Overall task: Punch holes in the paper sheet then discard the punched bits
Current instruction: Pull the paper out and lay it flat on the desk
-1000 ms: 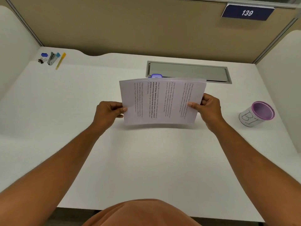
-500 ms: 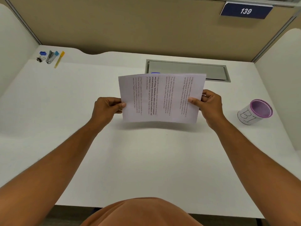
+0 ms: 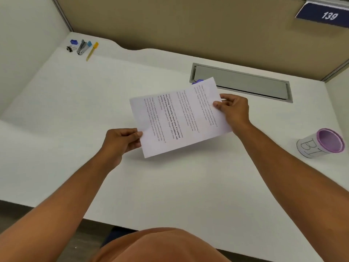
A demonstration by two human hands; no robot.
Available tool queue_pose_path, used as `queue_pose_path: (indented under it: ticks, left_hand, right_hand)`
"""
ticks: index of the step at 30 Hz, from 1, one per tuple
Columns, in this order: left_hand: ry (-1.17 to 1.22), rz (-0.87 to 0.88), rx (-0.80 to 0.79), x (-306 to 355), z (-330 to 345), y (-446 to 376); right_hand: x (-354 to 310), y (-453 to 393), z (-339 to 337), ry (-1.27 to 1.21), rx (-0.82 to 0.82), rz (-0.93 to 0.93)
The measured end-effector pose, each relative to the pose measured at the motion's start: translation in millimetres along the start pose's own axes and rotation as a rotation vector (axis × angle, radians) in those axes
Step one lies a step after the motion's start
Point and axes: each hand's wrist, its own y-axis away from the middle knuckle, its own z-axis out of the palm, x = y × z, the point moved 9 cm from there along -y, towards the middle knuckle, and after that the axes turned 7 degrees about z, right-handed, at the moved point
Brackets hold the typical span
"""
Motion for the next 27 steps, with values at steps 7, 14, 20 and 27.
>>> queue_pose_path:
  ticks: [7,14,20,27]
  left_hand:
    - [0.119,-0.060,0.243,-26.6,-91.3,41.1]
    - [0.268,-0.076,0.456,-44.3,-182.4,70.7]
    - [0.354,-0.103,0.611,-52.6,-256.3,80.5]
    - [0.435,-0.127,0.726,-57.2,-322.6,72.9]
  right_hand:
    - [-44.1,4.1,121.9,0.072,-0.165,-0.058]
    - [-102.9,29.9,258.1,0.151,-0.298,-0.138]
    - [-144.3,51.9,380.8,0.217,-0.423,-0.192]
    - [-180.9,71.2,500.9,0.311,-0.518,-0.259]
